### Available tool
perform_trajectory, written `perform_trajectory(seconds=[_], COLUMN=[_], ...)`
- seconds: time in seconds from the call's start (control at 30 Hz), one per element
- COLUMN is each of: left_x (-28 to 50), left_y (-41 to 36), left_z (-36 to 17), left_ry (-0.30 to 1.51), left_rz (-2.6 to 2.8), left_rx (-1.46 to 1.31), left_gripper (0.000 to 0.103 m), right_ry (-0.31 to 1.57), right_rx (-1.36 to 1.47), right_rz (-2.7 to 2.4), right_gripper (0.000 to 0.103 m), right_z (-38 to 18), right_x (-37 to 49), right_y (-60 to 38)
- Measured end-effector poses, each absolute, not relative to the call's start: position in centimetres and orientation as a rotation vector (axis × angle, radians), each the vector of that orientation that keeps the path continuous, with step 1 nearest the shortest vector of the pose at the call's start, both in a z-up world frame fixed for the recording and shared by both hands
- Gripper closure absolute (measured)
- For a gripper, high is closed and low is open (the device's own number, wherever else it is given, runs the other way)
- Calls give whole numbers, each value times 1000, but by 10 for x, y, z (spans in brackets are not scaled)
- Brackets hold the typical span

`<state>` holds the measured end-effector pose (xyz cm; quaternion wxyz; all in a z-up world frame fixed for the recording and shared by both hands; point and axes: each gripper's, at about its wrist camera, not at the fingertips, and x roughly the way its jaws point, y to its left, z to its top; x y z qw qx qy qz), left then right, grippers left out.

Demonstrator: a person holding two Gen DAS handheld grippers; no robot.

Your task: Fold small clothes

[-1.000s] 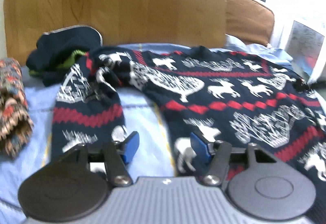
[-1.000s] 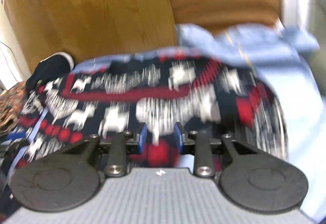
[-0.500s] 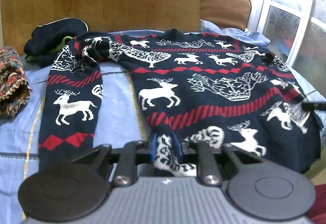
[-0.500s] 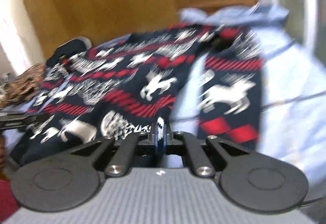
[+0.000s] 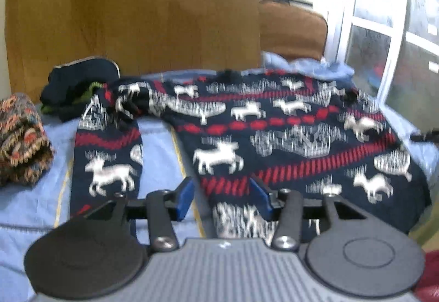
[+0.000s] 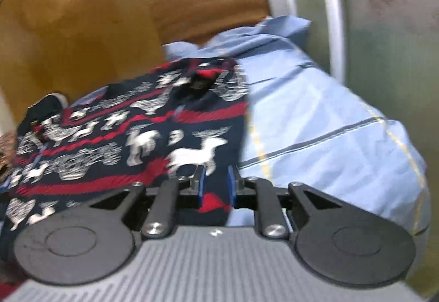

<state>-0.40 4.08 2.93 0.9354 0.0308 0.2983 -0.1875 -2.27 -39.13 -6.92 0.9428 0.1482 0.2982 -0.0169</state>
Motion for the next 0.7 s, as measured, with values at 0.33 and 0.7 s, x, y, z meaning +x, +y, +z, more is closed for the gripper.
perform_trajectory(seconds=[0.33, 0.7], left_x=[21, 35], left_y=[13, 29], left_z=[20, 11], left_ry=[648, 671], left_rz=[-419, -380], left_rx=[74, 14], left_gripper=[53, 50], right_ry=[630, 333], right_rx=[192, -16], right_rz=[-37, -352], right_gripper=[93, 93], right_z=[-85, 59], right_x=[17, 57], right_y=[-376, -433])
